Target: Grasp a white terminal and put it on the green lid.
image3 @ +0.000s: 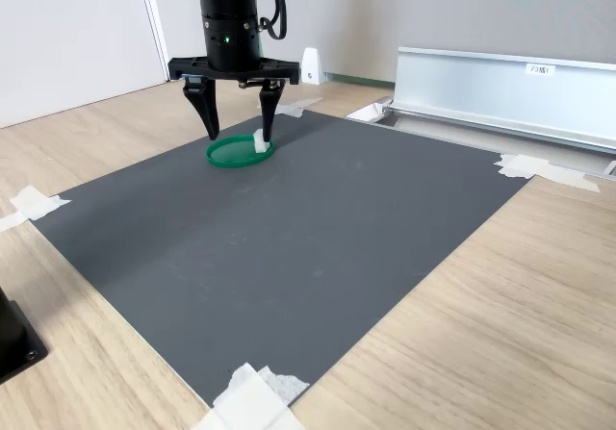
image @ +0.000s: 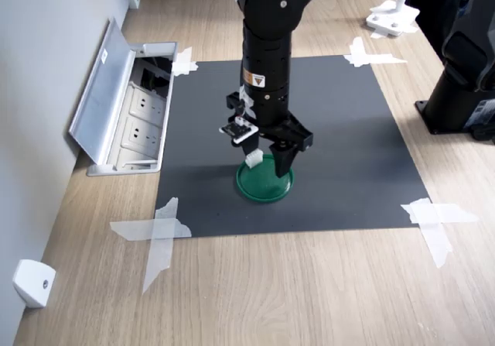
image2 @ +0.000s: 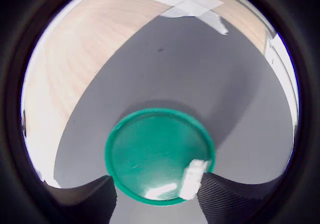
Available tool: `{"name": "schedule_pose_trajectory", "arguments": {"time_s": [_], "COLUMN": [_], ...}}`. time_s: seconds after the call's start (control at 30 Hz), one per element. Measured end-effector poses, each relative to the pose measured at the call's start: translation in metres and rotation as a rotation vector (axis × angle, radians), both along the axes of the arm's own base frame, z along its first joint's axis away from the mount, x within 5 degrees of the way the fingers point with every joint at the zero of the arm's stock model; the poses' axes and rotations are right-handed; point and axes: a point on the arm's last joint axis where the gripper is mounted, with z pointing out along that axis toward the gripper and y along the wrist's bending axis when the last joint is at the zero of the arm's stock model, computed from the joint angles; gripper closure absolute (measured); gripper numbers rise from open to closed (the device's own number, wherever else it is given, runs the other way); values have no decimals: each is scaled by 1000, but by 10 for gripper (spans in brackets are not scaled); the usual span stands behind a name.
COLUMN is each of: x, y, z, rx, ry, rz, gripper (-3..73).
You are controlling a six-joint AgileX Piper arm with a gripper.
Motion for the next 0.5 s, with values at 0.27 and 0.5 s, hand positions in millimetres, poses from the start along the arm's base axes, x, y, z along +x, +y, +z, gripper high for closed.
{"name": "schedule_pose_trajectory", "arguments": {"time_s": [0.27, 0.5], "x": [-1, -2], "y": [0, -1], "z": [0, 22], "rx": [0, 24], "ry": [2, -85], "rz": [19, -13], "gripper": [293, 628]}}
